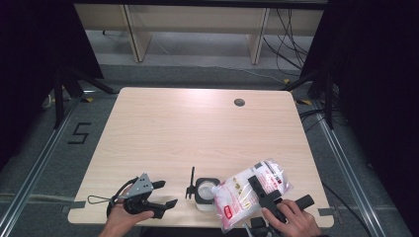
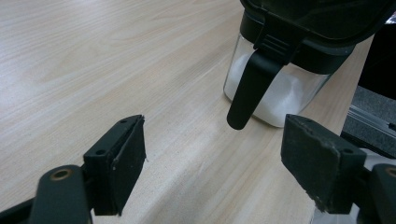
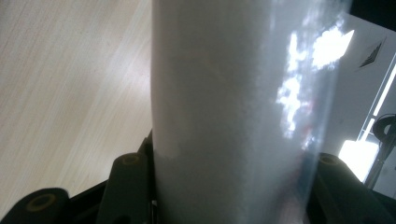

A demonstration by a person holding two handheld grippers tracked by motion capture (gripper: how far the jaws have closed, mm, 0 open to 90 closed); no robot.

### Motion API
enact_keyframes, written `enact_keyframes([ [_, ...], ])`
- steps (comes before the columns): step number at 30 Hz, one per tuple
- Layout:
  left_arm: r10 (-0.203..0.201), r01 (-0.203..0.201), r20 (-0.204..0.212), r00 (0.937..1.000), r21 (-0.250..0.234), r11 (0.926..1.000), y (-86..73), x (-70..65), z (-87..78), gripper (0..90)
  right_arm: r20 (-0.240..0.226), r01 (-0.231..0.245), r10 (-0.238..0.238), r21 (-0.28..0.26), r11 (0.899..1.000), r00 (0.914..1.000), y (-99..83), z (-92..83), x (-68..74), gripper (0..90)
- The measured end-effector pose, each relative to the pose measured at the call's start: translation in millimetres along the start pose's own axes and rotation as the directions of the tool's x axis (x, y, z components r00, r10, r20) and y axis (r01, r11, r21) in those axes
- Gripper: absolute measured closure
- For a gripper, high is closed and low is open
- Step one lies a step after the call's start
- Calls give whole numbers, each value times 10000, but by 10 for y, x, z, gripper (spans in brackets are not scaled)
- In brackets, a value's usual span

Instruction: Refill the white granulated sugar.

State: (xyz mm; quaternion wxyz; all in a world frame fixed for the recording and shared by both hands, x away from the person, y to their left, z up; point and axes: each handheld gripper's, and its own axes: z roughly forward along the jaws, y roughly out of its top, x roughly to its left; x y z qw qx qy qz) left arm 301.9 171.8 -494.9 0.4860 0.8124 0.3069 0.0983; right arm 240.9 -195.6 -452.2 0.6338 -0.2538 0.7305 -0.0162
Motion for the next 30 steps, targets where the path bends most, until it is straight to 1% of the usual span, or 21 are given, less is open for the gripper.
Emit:
enact_keyframes([
  [1, -97, 97, -29, 9999, 64, 9999, 0, -8, -5, 216, -14, 154, -154, -32, 9999, 9999, -1, 1, -12, 531],
  [3, -79, 79, 4, 10000, 33, 10000, -1, -5, -1, 216, -1, -32, 32, -20, 10000, 10000, 1, -1, 2, 532],
  [4, -59, 59, -30, 10000, 55, 10000, 1, -4, -5, 216, -15, 41, -41, -40, 10000, 10000, -2, 0, -5, 532],
  [6, 168, -168, -44, 9998, 40, 9999, 6, 7, -9, 216, -11, -18, 18, -28, 10000, 10000, -1, 3, 0, 532],
  [7, -13, 13, -19, 10000, -60, 10000, -1, -2, -1, 217, -13, -41, 41, -14, 10000, 10000, 0, 0, 3, 532],
  [9, -11, 11, -29, 10000, -49, 10000, -1, -1, -1, 216, -18, 77, -77, -58, 10000, 10000, -4, 2, -10, 532],
  [10, 104, -104, -21, 9999, -49, 9999, 2, 6, -3, 216, -16, 102, -102, -72, 9999, 9999, -5, 5, -14, 532],
  [11, 84, -84, -15, 10000, -10, 10000, 3, 3, -6, 217, -15, -15, 15, -28, 10000, 10000, -1, 3, -5, 532],
  [12, 146, -143, -120, 9998, 206, 9997, 5, 10, -19, 217, -3, -7, 7, -28, 10000, 10000, 0, 1, 0, 532],
  [14, -9, 8, -15, 10000, -49, 10000, -1, -2, -1, 216, -12, 93, -93, -60, 9999, 10000, -4, 1, -13, 532],
  [15, 103, -103, -38, 9999, 7, 9999, 3, 5, -7, 216, -5, 103, -103, -67, 9999, 9999, -6, 3, -14, 532],
  [17, 92, -92, -23, 10000, -44, 9999, 1, 4, -4, 216, -8, -21, 21, -42, 10000, 10000, 0, 4, -5, 532],
  [18, -52, 52, -21, 10000, -52, 10000, -1, -4, -1, 216, -17, 85, -85, -62, 9999, 10000, -4, 2, -11, 532],
  [20, -14, 14, -28, 10000, -47, 10000, -1, -2, 0, 216, -9, 95, -95, -62, 9999, 10000, -7, 2, -13, 532],
  [21, 148, -148, -23, 9999, -24, 9999, 3, 6, -2, 216, -13, 101, -101, -69, 9999, 9999, -6, 4, -15, 532],
  [22, -27, 27, -26, 10000, -49, 10000, -1, -3, 1, 216, -14, 114, -114, -67, 9999, 9999, -4, 4, -14, 533],
  [25, -24, 24, -24, 10000, -52, 10000, -3, -2, 0, 216, -3, 94, -94, -56, 9999, 10000, -6, 1, -13, 532],
  [26, 96, -96, -21, 10000, -48, 9999, 1, 5, -3, 216, -10, 116, -117, -70, 9999, 9999, -6, 4, -15, 532],
  [27, 80, -80, -28, 10000, -53, 10000, 1, 4, -3, 216, -16, 112, -112, -65, 9999, 9999, -4, 5, -15, 532],
  [29, 30, -29, -135, 9999, 119, 9999, 1, 1, -10, 216, -12, 103, -103, -59, 9999, 9999, -3, 1, -14, 532],
  [30, 5, -5, -37, 10000, -24, 10000, -1, -1, -1, 216, -50, 107, -107, -63, 9999, 9999, -5, 4, -16, 533],
])
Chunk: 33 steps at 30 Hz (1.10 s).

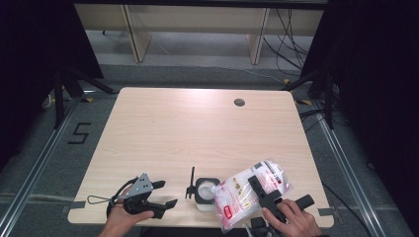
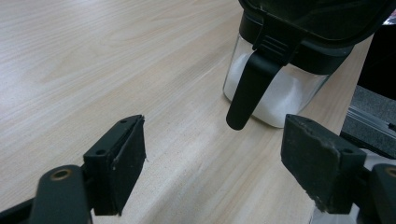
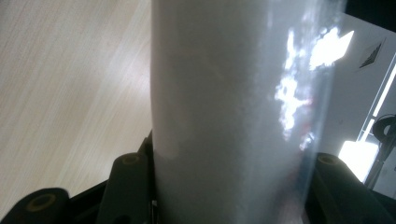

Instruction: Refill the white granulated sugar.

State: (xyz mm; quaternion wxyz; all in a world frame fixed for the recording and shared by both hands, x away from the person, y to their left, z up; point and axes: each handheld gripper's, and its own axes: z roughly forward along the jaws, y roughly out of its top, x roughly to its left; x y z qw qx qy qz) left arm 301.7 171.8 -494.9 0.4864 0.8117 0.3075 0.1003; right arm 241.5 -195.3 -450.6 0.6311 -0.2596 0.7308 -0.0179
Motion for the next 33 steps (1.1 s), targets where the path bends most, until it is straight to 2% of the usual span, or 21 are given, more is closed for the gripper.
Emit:
enact_keyframes([
  [2, -33, 33, 11, 10000, -22, 10000, 0, -2, 1, 216, 31, -3, 3, -6, 10000, 10000, -1, 2, 1, 533],
  [4, 77, -74, -130, 9999, 233, 9997, 6, 5, -17, 216, 35, 4, -4, 4, 10000, 10000, 1, -2, 1, 533],
  [5, -26, 26, 16, 10000, -22, 10000, 1, -2, -1, 216, 2, 29, -29, -11, 10000, 10000, 0, 1, -3, 533],
  [6, 72, -72, 10, 10000, -30, 10000, 2, 4, -1, 216, 12, 29, -29, -10, 10000, 10000, -1, 4, -3, 533],
  [8, 8, -8, -18, 10000, 19, 10000, 0, 1, -1, 216, 43, -13, 13, 51, 10000, 10000, 2, -1, 4, 533],
  [9, -89, 90, -33, 10000, 80, 9999, 2, -11, -8, 216, 48, 182, -182, -31, 9998, 9998, 2, 2, -11, 533],
  [11, 0, 0, -17, 10000, 25, 10000, 1, 1, -1, 216, -4, 24, -24, 3, 10000, 10000, -1, 2, -4, 533],
  [16, -37, 37, -1, 10000, 102, 9999, 1, 1, -4, 216, 10, 75, -75, -10, 10000, 10000, -1, 3, -9, 534],
  [19, -100, 100, 36, 9999, -22, 9999, -2, -7, 3, 216, 68, 165, -165, -13, 9999, 9998, 2, -1, -12, 534],
  [21, 13, -13, 25, 10000, 56, 10000, 2, -1, -3, 216, 42, -84, 83, 122, 9999, 10000, -1, -14, 6, 534],
  [24, -59, 59, -4, 10000, 24, 10000, 2, -4, -1, 216, 61, 26, -26, 77, 10000, 10000, 0, -11, -5, 534],
  [25, -127, 127, 15, 9999, 19, 9999, 1, -12, 0, 216, 121, 194, -193, -26, 9998, 9997, 1, -5, -23, 534],
  [26, -11, 10, 43, 10000, 80, 10000, 3, -1, -4, 216, 121, 186, -186, -32, 9998, 9998, -1, -3, -24, 535],
  [29, -92, 92, 44, 9999, 61, 9999, 1, -4, 0, 216, 77, 71, -71, 37, 10000, 9999, -2, -6, -10, 535],
  [31, -85, 84, 22, 10000, 88, 9999, 0, -5, -3, 216, 123, 217, -216, -31, 9998, 9997, 0, -2, -27, 535],
  [33, 51, -51, 30, 10000, 66, 10000, 3, 4, -2, 216, 79, 49, -50, 73, 10000, 10000, -1, -8, -10, 535],
])
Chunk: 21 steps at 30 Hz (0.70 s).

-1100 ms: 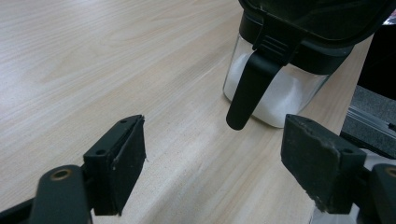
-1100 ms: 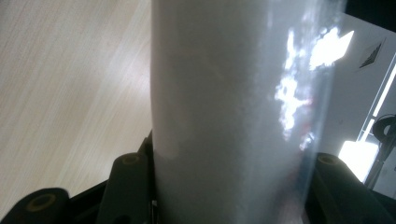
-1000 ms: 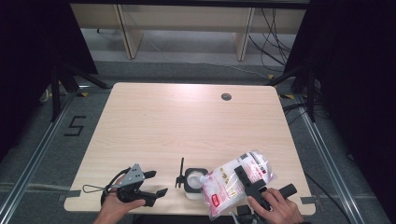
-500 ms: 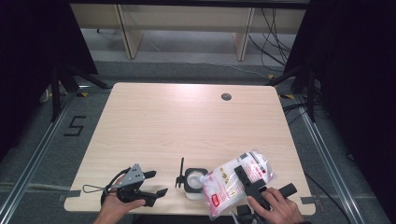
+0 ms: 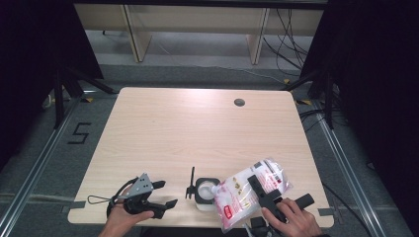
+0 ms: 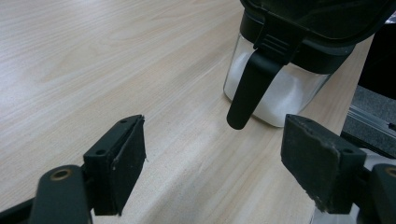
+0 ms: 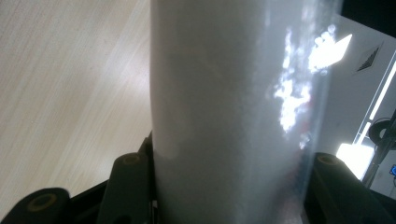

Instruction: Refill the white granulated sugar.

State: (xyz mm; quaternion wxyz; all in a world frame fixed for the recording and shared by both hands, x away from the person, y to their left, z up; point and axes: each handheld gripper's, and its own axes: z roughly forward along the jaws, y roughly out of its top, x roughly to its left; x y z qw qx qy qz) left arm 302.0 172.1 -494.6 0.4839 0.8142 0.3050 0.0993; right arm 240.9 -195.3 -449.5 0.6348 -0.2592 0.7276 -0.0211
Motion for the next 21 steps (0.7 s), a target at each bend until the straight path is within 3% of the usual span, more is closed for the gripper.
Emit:
enact_keyframes([
  [4, -162, 162, -18, 9999, 10, 9999, -3, -10, 1, 216, 58, 213, -213, -94, 9997, 9998, 1, 2, -24, 535],
  [6, -23, 23, -3, 10000, 6, 10000, 0, -2, 0, 216, 10, -16, 16, 49, 10000, 10000, 2, -9, -7, 535],
  [9, -152, 152, -16, 9999, 19, 9999, -3, -9, 0, 216, 20, 23, -23, 12, 10000, 10000, 1, -10, -5, 535],
  [11, 106, -106, 12, 9999, 0, 9999, 2, 6, -2, 216, 31, 227, -227, -98, 9997, 9997, 2, 3, -25, 536],
  [12, -160, 160, -21, 9999, 15, 9999, -3, -10, -2, 216, -7, 51, -51, -1, 10000, 10000, 2, -6, -10, 536],
  [14, -144, 144, -17, 9999, 15, 9999, -3, -8, -2, 216, 6, 3, -3, 26, 10000, 10000, 1, -12, -7, 536],
  [16, 145, -145, 10, 9999, 6, 9999, 4, 9, -5, 216, -31, -13, 13, 37, 10000, 10000, 1, -11, -8, 536],
  [18, -113, 113, -12, 9999, -92, 9999, -4, -6, 3, 216, -14, -16, 16, 17, 10000, 10000, 3, -13, -6, 536],
  [21, 123, -123, -26, 9999, -4, 9999, 3, 7, -6, 216, -28, 8, -8, 27, 10000, 10000, 1, -11, -9, 536],
])
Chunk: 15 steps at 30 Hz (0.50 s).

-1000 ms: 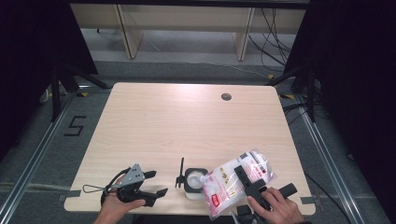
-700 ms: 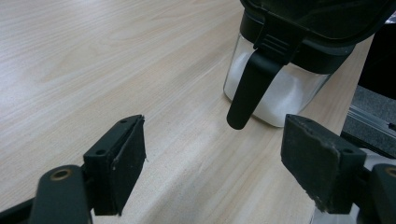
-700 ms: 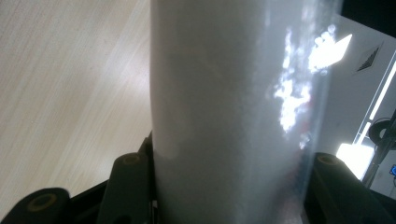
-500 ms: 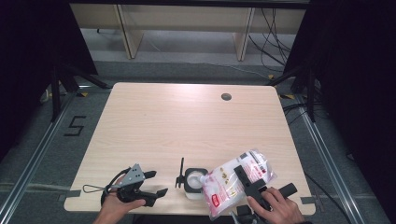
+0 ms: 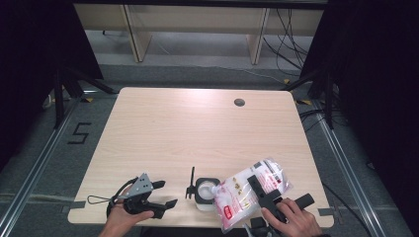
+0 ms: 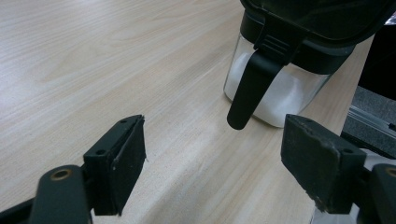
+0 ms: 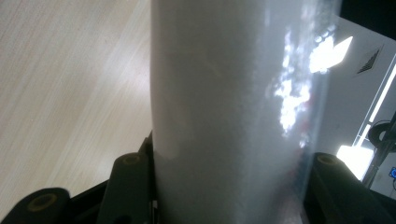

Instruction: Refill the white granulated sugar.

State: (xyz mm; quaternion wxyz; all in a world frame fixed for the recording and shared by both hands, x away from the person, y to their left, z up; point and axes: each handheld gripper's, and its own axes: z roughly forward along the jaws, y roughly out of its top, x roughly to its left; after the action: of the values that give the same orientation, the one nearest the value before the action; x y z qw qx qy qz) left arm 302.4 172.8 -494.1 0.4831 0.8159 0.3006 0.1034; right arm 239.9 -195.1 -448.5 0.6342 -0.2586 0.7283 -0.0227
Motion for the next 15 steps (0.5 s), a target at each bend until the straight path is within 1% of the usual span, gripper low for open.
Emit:
enact_keyframes([
  [1, -126, 126, -24, 9999, -30, 9999, -2, -8, 1, 216, -1, -14, 14, 0, 10000, 10000, 1, -1, 1, 536],
  [2, -142, 142, -3, 9999, -47, 9999, -2, -9, 3, 216, 20, -55, 55, 13, 10000, 10000, 4, -4, 4, 536],
  [3, -131, 131, 2, 9999, -37, 9999, -3, -8, 3, 216, 13, -38, 38, 6, 10000, 10000, 3, -5, 2, 536],
  [4, -39, 39, -5, 10000, 2, 10000, -1, -2, -1, 216, 21, -30, 30, -6, 10000, 10000, 1, -3, 1, 536],
  [6, -117, 117, 1, 9999, -52, 9999, -1, -6, 2, 216, 15, -62, 62, 1, 10000, 10000, 2, -2, 5, 536],
  [7, -89, 89, 15, 10000, -35, 10000, -1, -6, 0, 216, 11, -57, 57, -3, 10000, 10000, 2, -4, 5, 536],
  [8, -245, 245, 2, 9997, -62, 9997, -5, -14, 6, 216, 13, -49, 49, -9, 10000, 10000, 2, -6, 5, 536],
  [9, -63, 63, -23, 10000, 10, 10000, -2, -6, -2, 216, 19, -7, 7, -19, 10000, 10000, 1, -5, 0, 537],
  [10, 23, -23, 38, 10000, 7, 10000, 0, 3, 1, 216, 34, -15, 15, -8, 10000, 10000, 1, -5, 0, 537],
  [12, -43, 43, 12, 10000, -63, 10000, -3, -3, 4, 216, 34, 39, -39, 1, 10000, 10000, 5, -9, -4, 537],
  [13, -247, 247, 6, 9997, -53, 9997, -6, -14, 7, 216, -8, 54, -54, -12, 10000, 10000, 6, -8, -8, 537],
  [14, -254, 254, 21, 9997, 39, 9997, -4, -14, 1, 216, 38, 76, -76, -37, 10000, 10000, 4, -9, -10, 537],
  [15, -85, 85, 22, 10000, 4, 10000, -2, -3, 2, 216, -243, 556, -556, -43, 9984, 9982, -3, -4, -51, 537],
])
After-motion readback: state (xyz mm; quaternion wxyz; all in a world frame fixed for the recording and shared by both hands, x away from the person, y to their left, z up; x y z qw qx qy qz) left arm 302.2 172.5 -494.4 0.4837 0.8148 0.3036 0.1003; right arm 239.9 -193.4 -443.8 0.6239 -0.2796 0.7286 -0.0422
